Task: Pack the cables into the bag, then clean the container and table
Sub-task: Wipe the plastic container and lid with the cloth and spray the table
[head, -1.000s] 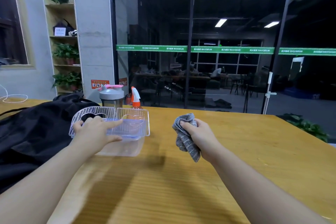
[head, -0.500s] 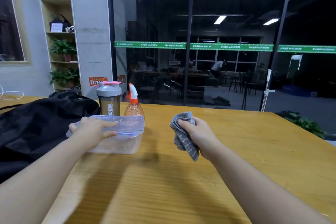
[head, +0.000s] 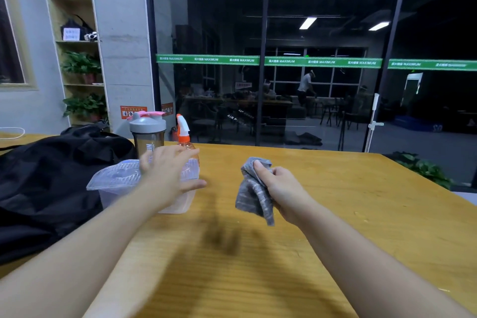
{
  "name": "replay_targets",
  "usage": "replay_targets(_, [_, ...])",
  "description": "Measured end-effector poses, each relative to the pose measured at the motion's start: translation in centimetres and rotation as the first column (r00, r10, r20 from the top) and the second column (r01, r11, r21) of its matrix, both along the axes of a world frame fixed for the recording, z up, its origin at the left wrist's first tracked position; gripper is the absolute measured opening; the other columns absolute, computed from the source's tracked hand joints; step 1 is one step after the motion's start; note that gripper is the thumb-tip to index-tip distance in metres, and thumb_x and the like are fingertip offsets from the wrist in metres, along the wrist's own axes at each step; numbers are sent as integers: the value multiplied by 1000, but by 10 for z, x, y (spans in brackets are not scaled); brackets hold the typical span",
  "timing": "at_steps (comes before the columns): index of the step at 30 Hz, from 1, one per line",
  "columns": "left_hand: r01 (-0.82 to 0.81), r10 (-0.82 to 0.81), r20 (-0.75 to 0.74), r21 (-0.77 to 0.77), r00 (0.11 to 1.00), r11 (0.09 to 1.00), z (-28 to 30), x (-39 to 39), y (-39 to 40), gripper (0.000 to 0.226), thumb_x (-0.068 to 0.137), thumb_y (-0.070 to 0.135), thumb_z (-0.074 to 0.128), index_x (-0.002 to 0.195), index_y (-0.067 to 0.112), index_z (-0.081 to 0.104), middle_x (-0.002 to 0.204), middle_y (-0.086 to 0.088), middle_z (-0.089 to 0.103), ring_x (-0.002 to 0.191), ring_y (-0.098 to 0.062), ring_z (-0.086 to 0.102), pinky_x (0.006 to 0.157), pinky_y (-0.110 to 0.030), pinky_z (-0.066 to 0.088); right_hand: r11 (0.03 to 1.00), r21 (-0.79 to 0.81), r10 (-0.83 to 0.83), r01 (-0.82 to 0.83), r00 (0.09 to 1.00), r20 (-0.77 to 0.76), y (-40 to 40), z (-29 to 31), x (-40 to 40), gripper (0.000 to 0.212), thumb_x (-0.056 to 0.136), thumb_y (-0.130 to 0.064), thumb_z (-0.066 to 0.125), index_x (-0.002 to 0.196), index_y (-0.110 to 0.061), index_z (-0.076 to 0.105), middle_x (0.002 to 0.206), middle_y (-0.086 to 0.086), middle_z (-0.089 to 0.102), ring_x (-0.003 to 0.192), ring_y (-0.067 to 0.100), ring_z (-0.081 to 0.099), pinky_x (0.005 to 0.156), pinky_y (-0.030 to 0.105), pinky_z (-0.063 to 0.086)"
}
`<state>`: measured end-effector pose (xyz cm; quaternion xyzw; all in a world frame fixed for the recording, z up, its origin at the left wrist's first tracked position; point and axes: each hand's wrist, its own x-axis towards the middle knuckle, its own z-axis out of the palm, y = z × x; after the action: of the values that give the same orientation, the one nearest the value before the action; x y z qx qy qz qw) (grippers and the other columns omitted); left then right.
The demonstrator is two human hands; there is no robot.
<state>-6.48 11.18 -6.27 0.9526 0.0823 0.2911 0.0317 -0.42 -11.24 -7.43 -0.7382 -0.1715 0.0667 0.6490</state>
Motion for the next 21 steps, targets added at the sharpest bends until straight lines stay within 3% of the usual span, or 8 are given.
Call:
replay_targets(3, [293, -295, -5, -110, 955, 950, -4, -2, -40, 88, 61, 76, 56, 137, 50, 21, 145, 12, 28, 134, -12, 19, 106, -35, 11, 999, -44, -7, 12, 994, 112, 0, -1, -12, 40, 88, -50, 57, 78, -12, 51, 77, 10, 58, 71, 21, 55, 69, 38, 46])
replay_targets(6, [465, -466, 45, -193, 884, 864, -15, 1, -74, 84, 53, 80, 40, 131, 57, 19, 146, 14, 25, 134, -9, 18, 105, -33, 15, 999, 33, 26, -29, 993, 112, -6, 1, -26, 43, 91, -48, 55, 76, -8, 61, 73, 13, 63, 66, 23, 57, 67, 44, 48])
replay_targets(8, [583, -586, 143, -433, 798, 687, -21, 3, -92, 65, 61, 69, 54, 121, 54, 37, 140, 7, 37, 130, -12, 33, 107, -35, 25, 991, 83, 102, -106, 994, 49, -14, 5, -34, 51, 95, -50, 46, 83, -6, 68, 82, 15, 72, 73, 28, 67, 78, 48, 54])
replay_targets(10, [634, -644, 294, -667, 706, 392, -23, 3, -110, 35, 74, 39, 71, 105, 39, 55, 114, 1, 59, 107, -11, 56, 96, -34, 43, 974, 138, 191, -181, 980, -59, -23, 10, -39, 63, 95, -58, 33, 96, -7, 70, 94, 15, 73, 89, 28, 71, 89, 44, 54])
replay_targets(13, [592, -441, 455, -767, 774, 248, -25, 4, -128, 9, 86, 16, 65, 92, 20, 60, 84, 1, 67, 82, -15, 64, 80, -37, 50, 926, 262, 310, -270, 943, -124, -31, 12, -43, 63, 96, -57, 29, 106, -9, 69, 102, 12, 72, 97, 24, 69, 87, 36, 55])
replay_targets(16, [557, -218, 535, -828, 817, 58, -26, 6, -138, 14, 90, 16, 59, 104, 15, 59, 95, -5, 68, 90, -19, 65, 83, -35, 51, 924, 287, 272, -255, 962, -22, -41, 5, -35, 38, 98, -32, 45, 87, -13, 75, 96, 7, 71, 89, 18, 67, 85, 30, 52])
replay_targets(19, [541, -154, 533, -841, 832, 13, -35, 8, -141, 11, 94, 16, 52, 104, 19, 57, 99, -5, 67, 94, -21, 64, 86, -37, 50, 982, 151, 111, -116, 993, 41, -46, -8, -29, 21, 94, -22, 56, 89, -6, 69, 84, 9, 65, 79, 19, 59, 73, 31, 49])
replay_targets(21, [533, -141, 539, -842, 831, -82, -37, 7, -141, 14, 96, 13, 45, 99, 18, 58, 88, -6, 64, 85, -22, 61, 77, -38, 48, 999, 20, 30, -33, 989, 146, -45, -16, -27, 23, 95, -22, 55, 90, -4, 69, 80, 6, 64, 74, 15, 56, 70, 32, 47])
